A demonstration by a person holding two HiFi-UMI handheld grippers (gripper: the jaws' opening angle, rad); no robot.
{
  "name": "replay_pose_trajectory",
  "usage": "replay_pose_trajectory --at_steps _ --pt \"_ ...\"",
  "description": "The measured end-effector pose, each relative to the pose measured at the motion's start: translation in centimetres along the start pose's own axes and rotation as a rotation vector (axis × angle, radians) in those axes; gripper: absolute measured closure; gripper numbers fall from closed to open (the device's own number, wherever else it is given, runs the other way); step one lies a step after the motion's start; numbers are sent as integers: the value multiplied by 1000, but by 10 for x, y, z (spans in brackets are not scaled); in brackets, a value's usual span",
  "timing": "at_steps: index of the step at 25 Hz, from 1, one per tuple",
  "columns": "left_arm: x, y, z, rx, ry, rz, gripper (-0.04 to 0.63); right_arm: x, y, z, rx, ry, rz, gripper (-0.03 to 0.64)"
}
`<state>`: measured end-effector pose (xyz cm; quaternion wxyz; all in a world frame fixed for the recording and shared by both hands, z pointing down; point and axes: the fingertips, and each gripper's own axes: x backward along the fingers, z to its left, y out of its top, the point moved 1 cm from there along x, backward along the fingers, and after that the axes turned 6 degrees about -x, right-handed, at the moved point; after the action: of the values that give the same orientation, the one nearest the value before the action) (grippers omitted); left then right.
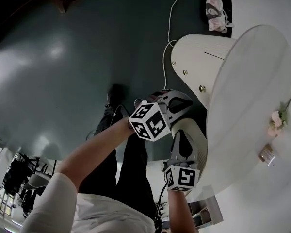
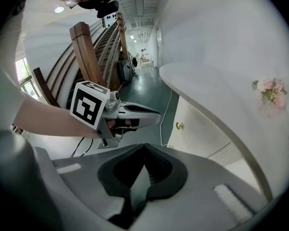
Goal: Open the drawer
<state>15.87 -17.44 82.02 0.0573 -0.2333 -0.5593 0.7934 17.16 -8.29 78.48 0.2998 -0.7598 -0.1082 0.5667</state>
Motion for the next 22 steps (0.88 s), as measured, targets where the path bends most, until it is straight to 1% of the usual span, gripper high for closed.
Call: replay_pose_trajectory --at_steps 5,8,9,10,11,13,16,22 --pt "-16 -19 7 39 -5 -4 586 -14 -18 -6 18 -19 -13 606" --pt "-24 -25 12 47 -13 -8 584 -23 -27 -9 11 -29 -15 606" --pt "-28 -26 13 48 -15 -7 566 -26 -28 -10 9 -30 -18 606" --pt "-34 -26 15 48 -15 -7 530 -28 -29 -13 10 -31 -20 606" --pt "-41 -26 17 47 -15 -10 522 -31 -29 -15 9 -32 -23 606" --pt "-53 -25 18 47 -19 -21 517 -34 -30 -17 1 -36 -25 606" --pt "-62 -28 20 54 -30 -27 485 -41 -38 -9 -15 -27 -24 606" --pt "-79 -35 28 76 -26 -26 462 -50 -48 -5 -37 -9 -13 606"
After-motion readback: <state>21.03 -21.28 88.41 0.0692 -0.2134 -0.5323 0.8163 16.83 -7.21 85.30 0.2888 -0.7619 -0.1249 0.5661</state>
